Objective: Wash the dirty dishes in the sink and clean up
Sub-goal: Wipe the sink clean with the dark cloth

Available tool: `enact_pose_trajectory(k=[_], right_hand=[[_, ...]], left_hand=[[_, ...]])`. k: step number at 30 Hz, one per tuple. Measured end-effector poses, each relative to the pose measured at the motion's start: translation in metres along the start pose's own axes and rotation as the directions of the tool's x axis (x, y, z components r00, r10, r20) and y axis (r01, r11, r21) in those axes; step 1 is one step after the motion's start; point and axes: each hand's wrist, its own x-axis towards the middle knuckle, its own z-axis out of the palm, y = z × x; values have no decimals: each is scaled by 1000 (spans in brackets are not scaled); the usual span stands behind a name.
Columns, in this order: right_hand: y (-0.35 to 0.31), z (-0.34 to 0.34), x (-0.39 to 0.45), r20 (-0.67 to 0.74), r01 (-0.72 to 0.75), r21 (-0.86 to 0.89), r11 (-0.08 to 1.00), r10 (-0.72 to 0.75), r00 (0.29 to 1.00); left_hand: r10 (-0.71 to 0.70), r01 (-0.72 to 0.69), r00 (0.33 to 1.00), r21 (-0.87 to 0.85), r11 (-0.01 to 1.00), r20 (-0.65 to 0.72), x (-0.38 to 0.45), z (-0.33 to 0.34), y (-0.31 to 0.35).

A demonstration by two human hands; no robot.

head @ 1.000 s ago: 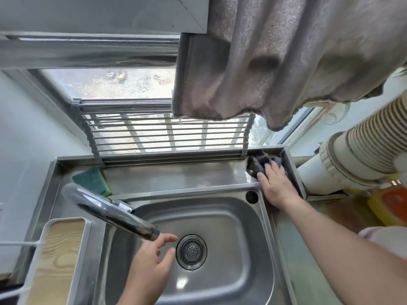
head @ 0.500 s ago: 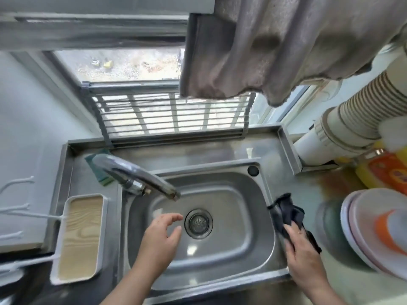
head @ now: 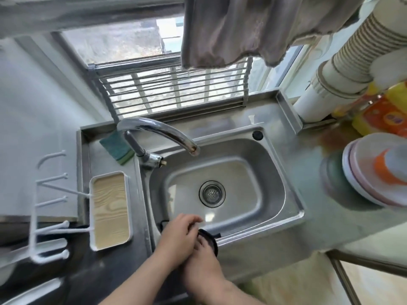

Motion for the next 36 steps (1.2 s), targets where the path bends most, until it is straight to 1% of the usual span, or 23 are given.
enact_pose_trajectory(k=[1, 2, 3, 4, 5, 6, 8, 11, 13, 14, 15, 17, 18, 20, 21, 22, 24, 27, 29, 30, 33, 34, 36], right_hand=[[-11, 4, 3, 38, -7, -22, 1000, 8, 999], [-16, 5, 3, 26, -1, -24, 1000, 2, 1000], [-13, 3, -1, -31, 30, -39, 999, -32, 999], [-1, 0, -9, -84, 78, -57, 995, -83, 993], [18, -2, -22, -104, 126, -99, 987, -136, 985], [42, -4, -37, -120, 131, -132, 982, -147, 982], [99, -17, -65, -156, 42, -133, 990, -63, 986], [174, -37, -105, -190, -165, -36, 986, 156, 969], [188, -39, -118, -161, -182, -50, 982, 172, 972], [181, -36, -120, -159, -141, -85, 986, 126, 979], [165, -33, -118, -158, -69, -143, 987, 47, 986], [112, -21, -104, -75, 119, -203, 972, -136, 988], [82, -10, -92, -58, 220, -216, 951, -237, 970], [23, 5, -62, -57, 403, -220, 888, -424, 904], [-1, 8, -43, -37, 443, -177, 879, -456, 889], [-20, 8, -24, -20, 443, -127, 887, -449, 893], [-42, -5, 13, 13, 319, -54, 946, -319, 948], [-45, -34, 52, 26, 112, -153, 982, -109, 994], [-43, -57, 69, 62, 13, -166, 986, -2, 998], [-44, -64, 74, 67, -12, -145, 989, 22, 997], [-48, -59, 75, 26, -18, 42, 999, 17, 1000], [-49, -49, 66, 25, 13, 88, 996, -15, 1000], [-46, -22, 41, -27, 114, 88, 990, -112, 993]], left_hand=[[0, 0, 1000, 4, 1000, -24, 1, -6, -2], [-4, 4, 999, 3, 1000, -40, 1, -11, -3], [-7, 7, 999, -4, 1000, -54, 1, -16, -2], [-10, 9, 998, -14, 1000, -65, 1, -20, -1], [-4, 2, 997, -28, 1000, -74, 1, -23, 1], [4, -7, 997, -39, 999, -78, 0, -25, 3], [16, -20, 997, -53, 998, -69, -1, -29, 7], [14, -16, 999, -46, 999, -43, -4, -34, 12], [15, -18, 999, -73, 997, -40, -8, -37, 14], [19, -23, 999, -90, 996, -44, -9, -38, 14], [25, -30, 998, -104, 994, -51, -12, -39, 15], [33, -40, 997, -117, 992, -64, -14, -42, 13], [34, -43, 997, -123, 992, -70, -15, -42, 11], [35, -47, 996, -140, 989, -83, -18, -44, 5], [35, -49, 995, -151, 987, -95, -21, -45, 3], [31, -51, 993, -171, 984, -116, -24, -48, 0], [13, -51, 986, -226, 973, -165, -28, -57, -6], [3, -66, 972, -261, 963, -234, -28, -69, -14], [15, -98, 959, -282, 954, -283, -28, -74, -17], [28, -118, 951, -279, 953, -307, -29, -76, -17], [44, -165, 923, -288, 943, -382, -33, -79, -18], [40, -169, 919, -299, 939, -392, -35, -79, -19], [23, -159, 921, -322, 933, -390, -37, -76, -23]])
